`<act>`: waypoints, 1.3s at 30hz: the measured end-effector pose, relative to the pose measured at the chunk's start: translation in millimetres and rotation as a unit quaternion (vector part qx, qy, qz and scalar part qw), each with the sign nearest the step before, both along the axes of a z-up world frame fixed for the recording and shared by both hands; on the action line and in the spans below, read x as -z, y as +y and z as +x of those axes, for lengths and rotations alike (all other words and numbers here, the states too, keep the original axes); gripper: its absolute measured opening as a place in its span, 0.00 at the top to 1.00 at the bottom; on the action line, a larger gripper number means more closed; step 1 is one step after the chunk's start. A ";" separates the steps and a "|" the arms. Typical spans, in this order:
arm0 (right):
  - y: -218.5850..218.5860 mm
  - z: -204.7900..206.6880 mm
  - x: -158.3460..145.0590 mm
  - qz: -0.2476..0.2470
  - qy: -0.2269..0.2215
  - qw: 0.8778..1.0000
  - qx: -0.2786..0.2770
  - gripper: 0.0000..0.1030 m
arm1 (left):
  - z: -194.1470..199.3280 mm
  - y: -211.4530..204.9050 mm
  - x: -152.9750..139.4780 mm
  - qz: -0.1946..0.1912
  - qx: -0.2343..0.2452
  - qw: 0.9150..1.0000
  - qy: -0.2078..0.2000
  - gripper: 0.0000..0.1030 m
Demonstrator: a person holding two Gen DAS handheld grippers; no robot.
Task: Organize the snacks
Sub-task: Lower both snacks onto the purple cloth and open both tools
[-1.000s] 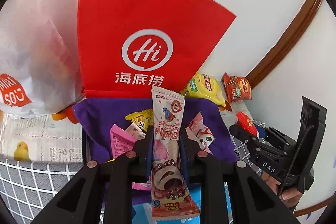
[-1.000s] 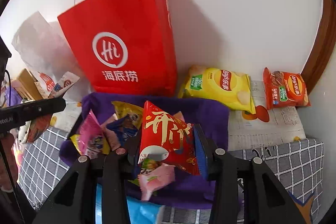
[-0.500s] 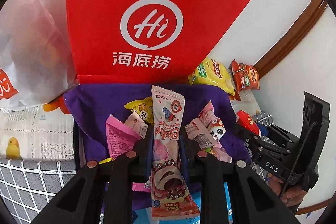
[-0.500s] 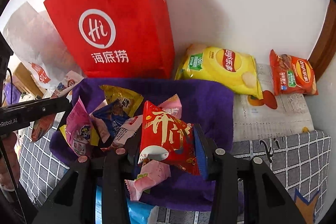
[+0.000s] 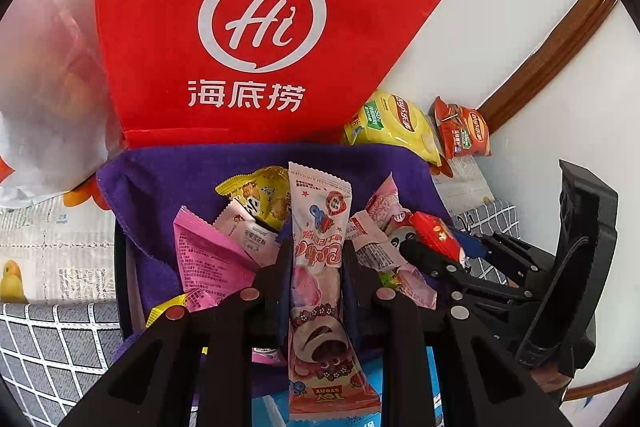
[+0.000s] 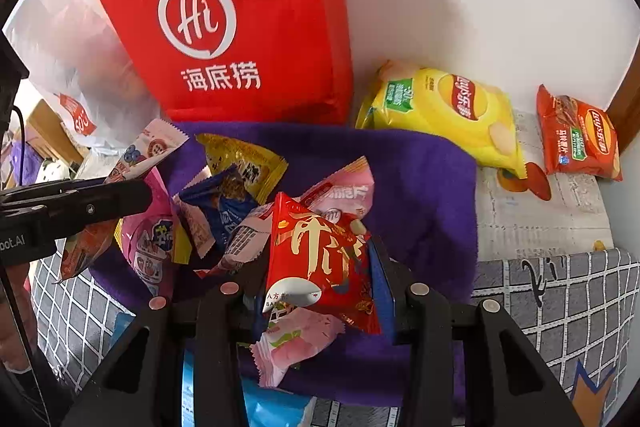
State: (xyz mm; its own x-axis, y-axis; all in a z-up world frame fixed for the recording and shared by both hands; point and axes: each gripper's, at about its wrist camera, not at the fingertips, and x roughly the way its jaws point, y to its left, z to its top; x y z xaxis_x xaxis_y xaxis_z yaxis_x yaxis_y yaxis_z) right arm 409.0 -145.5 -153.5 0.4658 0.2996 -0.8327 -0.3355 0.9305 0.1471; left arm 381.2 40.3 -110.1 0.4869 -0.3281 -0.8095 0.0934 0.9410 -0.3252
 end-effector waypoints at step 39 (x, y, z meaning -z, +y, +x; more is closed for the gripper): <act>1.9 10.3 19.8 -0.032 0.016 0.999 0.004 0.58 | 25.3 -17.5 44.1 0.041 0.002 0.997 0.062 0.78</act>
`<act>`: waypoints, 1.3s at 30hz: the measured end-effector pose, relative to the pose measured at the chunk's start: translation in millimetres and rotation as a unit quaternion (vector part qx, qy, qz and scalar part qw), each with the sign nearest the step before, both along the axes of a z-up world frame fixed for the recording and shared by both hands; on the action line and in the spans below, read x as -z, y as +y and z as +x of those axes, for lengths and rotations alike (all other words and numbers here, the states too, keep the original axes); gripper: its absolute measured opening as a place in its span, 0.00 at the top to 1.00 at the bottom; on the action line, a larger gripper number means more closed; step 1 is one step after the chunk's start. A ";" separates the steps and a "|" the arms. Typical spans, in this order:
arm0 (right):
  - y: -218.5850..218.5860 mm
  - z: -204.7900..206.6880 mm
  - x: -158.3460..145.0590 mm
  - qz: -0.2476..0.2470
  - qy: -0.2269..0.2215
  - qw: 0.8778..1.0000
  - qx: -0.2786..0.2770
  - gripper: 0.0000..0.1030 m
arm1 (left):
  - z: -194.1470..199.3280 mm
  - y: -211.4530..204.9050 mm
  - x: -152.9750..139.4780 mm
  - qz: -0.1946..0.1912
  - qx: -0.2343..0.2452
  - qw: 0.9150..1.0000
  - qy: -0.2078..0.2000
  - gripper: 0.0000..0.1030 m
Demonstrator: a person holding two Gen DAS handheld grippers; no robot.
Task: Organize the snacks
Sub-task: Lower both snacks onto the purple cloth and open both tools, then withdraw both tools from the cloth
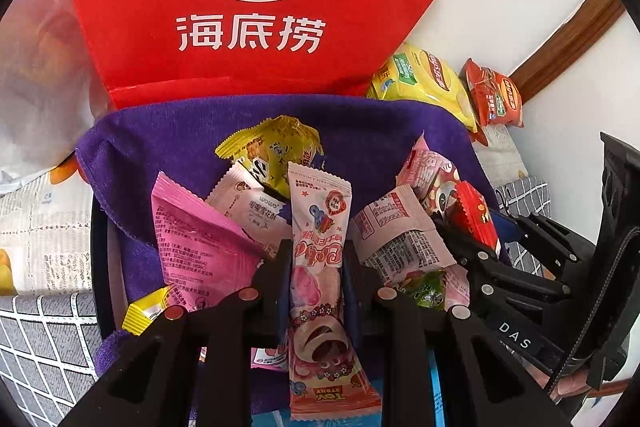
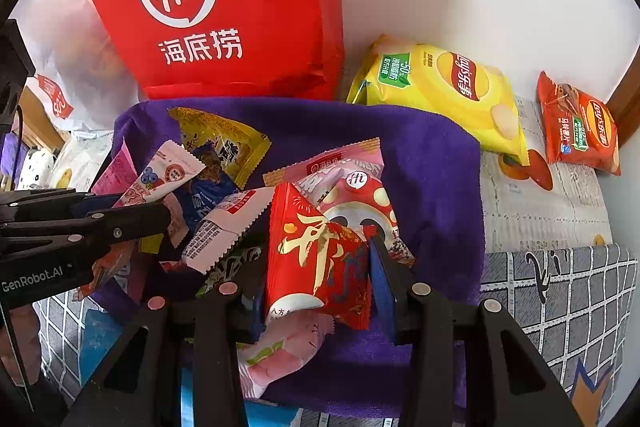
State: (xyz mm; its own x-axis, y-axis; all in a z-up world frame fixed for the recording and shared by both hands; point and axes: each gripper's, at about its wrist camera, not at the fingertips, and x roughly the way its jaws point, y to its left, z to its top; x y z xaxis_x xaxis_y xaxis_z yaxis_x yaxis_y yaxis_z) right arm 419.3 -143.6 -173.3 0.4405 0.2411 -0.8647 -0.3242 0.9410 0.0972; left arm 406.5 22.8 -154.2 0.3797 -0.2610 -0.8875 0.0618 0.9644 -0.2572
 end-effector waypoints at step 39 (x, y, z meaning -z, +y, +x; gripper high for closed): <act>-6.0 -14.6 -35.0 0.004 -0.043 0.999 -0.011 0.39 | -18.7 -1.0 -32.0 0.014 0.010 1.000 -0.019 0.49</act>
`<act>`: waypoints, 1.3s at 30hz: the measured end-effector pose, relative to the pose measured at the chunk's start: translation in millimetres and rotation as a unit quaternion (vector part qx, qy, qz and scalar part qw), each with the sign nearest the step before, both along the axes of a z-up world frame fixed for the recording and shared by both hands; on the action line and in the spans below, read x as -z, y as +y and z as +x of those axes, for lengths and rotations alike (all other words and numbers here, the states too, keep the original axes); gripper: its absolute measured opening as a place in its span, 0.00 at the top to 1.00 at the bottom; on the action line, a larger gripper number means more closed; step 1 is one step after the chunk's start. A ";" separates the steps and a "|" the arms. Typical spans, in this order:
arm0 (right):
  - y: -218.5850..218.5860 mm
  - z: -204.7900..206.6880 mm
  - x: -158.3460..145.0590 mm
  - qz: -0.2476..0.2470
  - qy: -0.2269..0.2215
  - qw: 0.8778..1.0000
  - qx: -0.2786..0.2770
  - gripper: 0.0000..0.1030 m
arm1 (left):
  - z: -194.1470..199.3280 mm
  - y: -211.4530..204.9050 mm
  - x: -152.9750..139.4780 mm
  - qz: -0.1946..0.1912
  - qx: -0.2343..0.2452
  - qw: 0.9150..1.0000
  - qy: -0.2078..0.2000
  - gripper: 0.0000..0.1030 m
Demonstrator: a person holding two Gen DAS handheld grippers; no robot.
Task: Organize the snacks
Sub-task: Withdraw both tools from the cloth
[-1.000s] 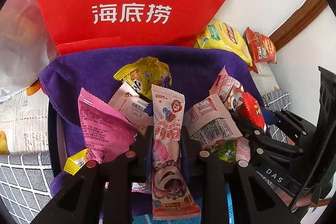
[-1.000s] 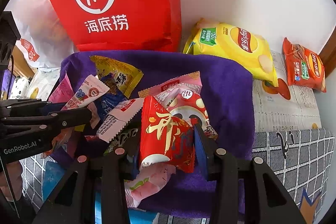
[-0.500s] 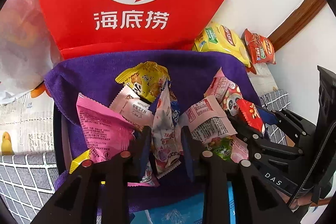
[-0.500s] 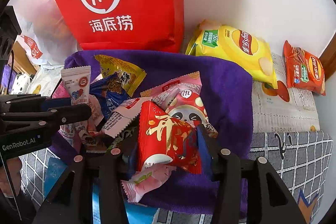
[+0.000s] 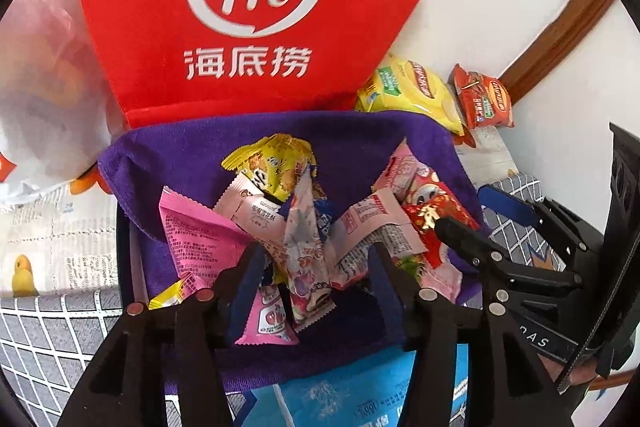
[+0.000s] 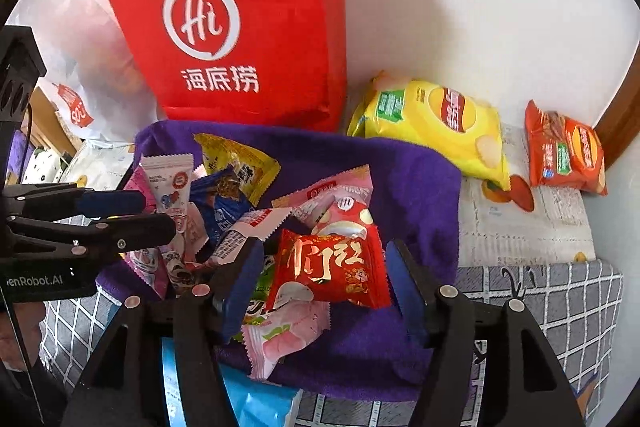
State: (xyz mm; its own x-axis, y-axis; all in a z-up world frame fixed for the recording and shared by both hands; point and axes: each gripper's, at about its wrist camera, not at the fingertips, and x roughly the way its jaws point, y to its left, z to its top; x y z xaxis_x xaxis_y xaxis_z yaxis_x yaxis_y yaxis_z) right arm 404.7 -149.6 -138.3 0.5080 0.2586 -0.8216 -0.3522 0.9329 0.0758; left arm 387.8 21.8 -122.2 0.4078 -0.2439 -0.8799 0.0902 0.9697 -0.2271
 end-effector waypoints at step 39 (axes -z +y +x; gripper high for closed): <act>-44.3 -230.0 -89.4 0.043 -0.105 0.989 0.097 0.02 | -237.1 -10.9 -110.2 0.096 -0.054 0.973 -0.204 0.08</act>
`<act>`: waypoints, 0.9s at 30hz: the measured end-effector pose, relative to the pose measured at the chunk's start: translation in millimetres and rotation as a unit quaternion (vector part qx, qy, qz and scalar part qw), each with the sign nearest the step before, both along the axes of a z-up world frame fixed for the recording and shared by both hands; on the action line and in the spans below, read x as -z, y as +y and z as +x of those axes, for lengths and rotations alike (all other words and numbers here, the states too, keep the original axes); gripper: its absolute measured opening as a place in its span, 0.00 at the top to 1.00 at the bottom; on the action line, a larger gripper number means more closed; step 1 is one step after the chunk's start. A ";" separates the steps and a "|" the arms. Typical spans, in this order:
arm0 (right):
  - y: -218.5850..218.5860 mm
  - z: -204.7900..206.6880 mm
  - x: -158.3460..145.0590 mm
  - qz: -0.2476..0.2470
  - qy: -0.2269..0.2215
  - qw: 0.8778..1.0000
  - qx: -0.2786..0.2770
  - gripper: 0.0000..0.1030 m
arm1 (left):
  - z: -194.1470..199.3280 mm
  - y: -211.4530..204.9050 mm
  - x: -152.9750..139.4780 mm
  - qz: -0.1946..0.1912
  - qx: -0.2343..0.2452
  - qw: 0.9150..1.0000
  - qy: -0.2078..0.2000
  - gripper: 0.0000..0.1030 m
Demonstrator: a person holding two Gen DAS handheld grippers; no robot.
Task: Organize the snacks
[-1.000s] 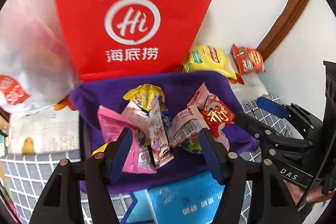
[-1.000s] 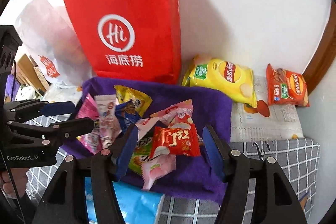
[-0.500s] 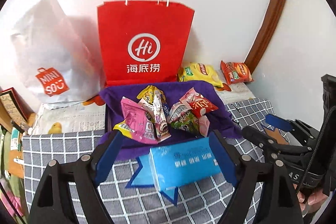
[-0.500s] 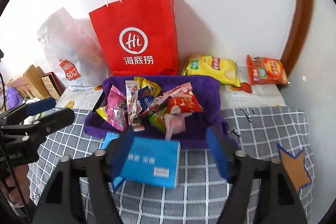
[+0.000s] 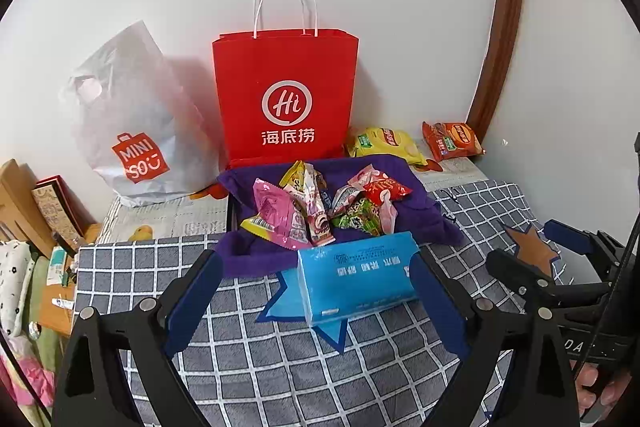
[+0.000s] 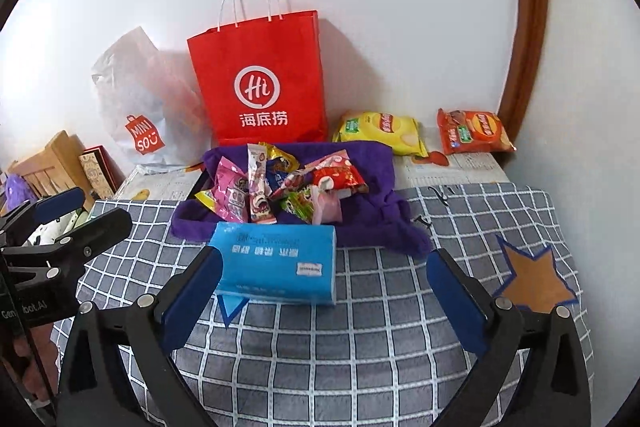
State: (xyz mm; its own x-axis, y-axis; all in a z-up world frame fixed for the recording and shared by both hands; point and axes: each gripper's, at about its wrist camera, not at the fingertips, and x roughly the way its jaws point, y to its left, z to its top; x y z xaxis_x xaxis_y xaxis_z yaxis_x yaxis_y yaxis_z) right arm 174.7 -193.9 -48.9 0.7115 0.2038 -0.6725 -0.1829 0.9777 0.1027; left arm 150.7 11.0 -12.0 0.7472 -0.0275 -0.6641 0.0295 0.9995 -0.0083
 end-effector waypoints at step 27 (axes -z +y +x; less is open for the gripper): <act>-3.2 -19.6 -4.9 -0.002 -0.006 1.000 0.011 0.02 | -12.4 0.1 -5.7 -0.005 -0.011 1.000 -0.003 0.08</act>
